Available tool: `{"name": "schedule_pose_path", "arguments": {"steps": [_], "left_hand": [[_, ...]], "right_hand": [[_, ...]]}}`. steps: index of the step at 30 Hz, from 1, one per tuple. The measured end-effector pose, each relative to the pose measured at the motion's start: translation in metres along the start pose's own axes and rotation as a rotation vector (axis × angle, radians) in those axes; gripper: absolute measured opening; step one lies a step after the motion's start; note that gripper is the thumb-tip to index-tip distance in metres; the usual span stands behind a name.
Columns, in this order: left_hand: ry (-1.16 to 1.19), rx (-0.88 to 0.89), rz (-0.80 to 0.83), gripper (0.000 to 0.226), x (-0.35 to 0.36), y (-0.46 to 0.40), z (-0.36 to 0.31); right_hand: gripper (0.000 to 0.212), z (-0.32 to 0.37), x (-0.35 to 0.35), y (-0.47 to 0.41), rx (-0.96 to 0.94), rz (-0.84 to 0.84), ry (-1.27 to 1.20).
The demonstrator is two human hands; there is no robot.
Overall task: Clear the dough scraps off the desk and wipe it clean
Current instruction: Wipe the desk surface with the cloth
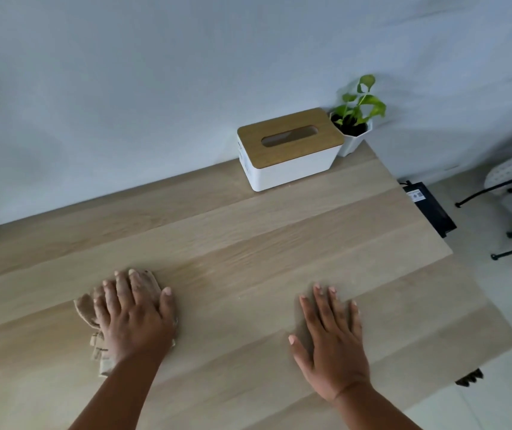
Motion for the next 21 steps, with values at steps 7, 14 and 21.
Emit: {"name": "schedule_pose_path", "arguments": {"steps": [7,14,21], "left_hand": [[0.005,0.188,0.04,0.078,0.015,0.012,-0.068],[0.094,0.613,0.138,0.074,0.018,0.077,-0.125],[0.046,0.691,0.042,0.063,0.004,0.061,-0.037]], "right_hand": [[0.083,0.0,0.0,0.001,-0.001,-0.001,0.022],[0.082,-0.001,0.003,0.002,0.0,-0.002,0.033],[0.081,-0.001,0.005,0.002,0.004,0.005,0.006]]}}
Point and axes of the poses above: each hand's wrist, its own y-axis away from the middle knuckle, its own x-axis out of the palm, z = x × y, the point moved 7 cm from there along -y, towards the middle knuckle, and after that the axes turned 3 degrees about -z, right-handed, at the moved point
